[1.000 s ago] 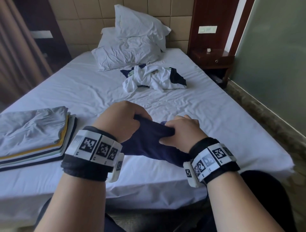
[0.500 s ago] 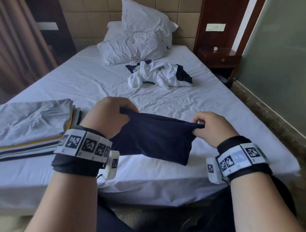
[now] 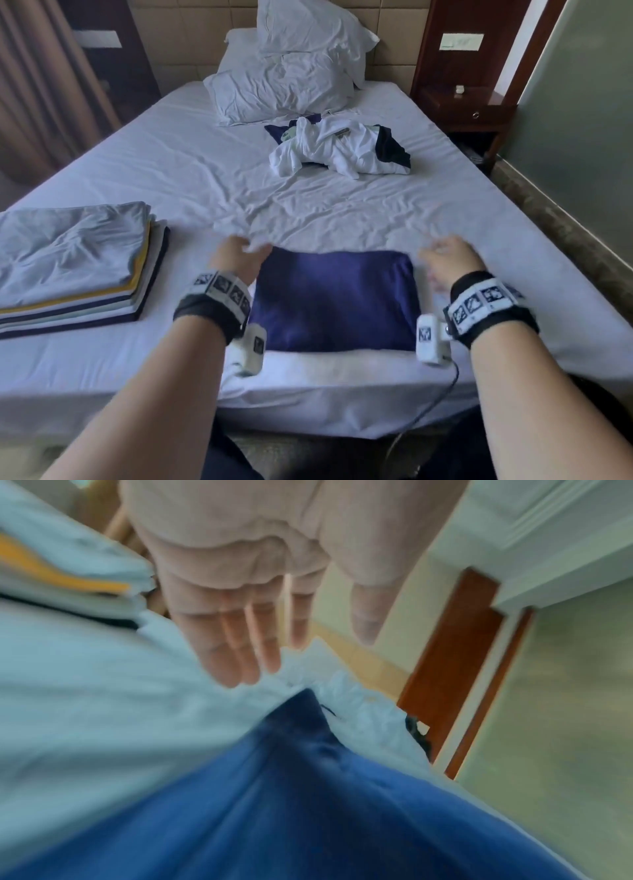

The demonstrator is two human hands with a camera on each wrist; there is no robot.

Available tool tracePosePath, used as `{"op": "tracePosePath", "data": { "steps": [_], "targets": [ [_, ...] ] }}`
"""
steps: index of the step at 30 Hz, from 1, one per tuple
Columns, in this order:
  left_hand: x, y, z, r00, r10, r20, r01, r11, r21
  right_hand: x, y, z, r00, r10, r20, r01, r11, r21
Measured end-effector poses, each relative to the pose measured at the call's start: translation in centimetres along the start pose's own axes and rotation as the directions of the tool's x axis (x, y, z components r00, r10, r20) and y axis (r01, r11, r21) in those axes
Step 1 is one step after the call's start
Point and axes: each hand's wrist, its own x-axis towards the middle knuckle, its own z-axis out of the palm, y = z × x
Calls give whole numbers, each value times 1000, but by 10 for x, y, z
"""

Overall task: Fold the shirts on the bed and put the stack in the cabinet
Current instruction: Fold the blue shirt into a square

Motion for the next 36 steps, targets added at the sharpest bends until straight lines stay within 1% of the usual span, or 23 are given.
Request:
{"op": "tracePosePath", "data": {
  "steps": [2,4,5,8,10,12,13,14,15,16,18,19,21,23,24,26,28,29,30,31,32,34,36],
  "targets": [
    [-1,-32,17,987,-151,49,143,980,140,-13,26,22,980,163,115,-143,976,-164],
    [0,-44,24,975,-215,49,204,965,166,-22,44,34,970,199,140,-143,933,-332],
    [3,-46,24,968,-239,74,226,962,156,-20,47,36,967,220,127,-163,921,-352],
    [7,-46,23,931,-292,216,271,955,124,-13,43,38,934,314,173,-265,929,-257],
    [6,-51,26,905,-308,292,255,945,206,-13,44,37,935,287,207,-224,933,-281],
    [2,-54,24,905,-302,299,240,944,225,-13,50,38,937,254,239,-185,944,-275],
    [2,-56,22,907,-294,302,254,953,164,-18,47,37,934,251,256,-203,959,-198],
    [2,-57,21,902,-286,323,283,957,58,-22,42,36,930,238,280,-230,971,-62],
    [1,-59,16,892,-284,352,334,938,-91,-27,34,36,928,228,296,-269,957,108],
    [1,-60,12,887,-269,376,381,886,-264,-31,23,37,919,228,322,-323,903,283],
    [0,-56,-3,896,-231,379,423,702,-573,-42,-7,38,879,240,412,-443,729,521],
    [-2,-51,-16,904,-219,367,422,600,-680,-47,-27,38,847,252,467,-503,662,555],
    [-2,-42,-51,906,-201,373,423,457,-782,-51,-63,44,789,246,564,-590,560,581],
    [7,-47,-92,917,-182,355,397,338,-853,-47,-95,62,783,164,600,-598,463,654],
    [14,-54,-112,932,-200,301,352,316,-881,-47,-111,76,772,100,628,-604,425,674],
    [24,-70,-152,946,-248,210,277,276,-920,-49,-142,108,713,-46,700,-626,407,665],
    [35,-86,-186,935,-298,191,251,179,-951,-49,-172,147,664,-111,739,-650,403,645],
    [40,-91,-202,939,-304,163,221,169,-960,-50,-189,167,659,-113,743,-660,388,644],
    [45,-94,-219,945,-309,108,180,215,-960,-52,-207,185,664,-111,740,-660,380,649],
    [50,-94,-238,952,-301,47,127,252,-959,-54,-226,202,686,-112,719,-641,375,670],
    [56,-95,-258,960,-279,10,85,257,-963,-55,-246,218,709,-114,696,-621,368,692],
    [74,-101,-300,973,-231,-25,23,199,-980,-55,-283,247,729,-134,671,-593,365,717],
    [93,-121,-343,959,-258,-113,-62,198,-978,-57,-314,276,714,-213,667,-572,373,731]
  ]
}}
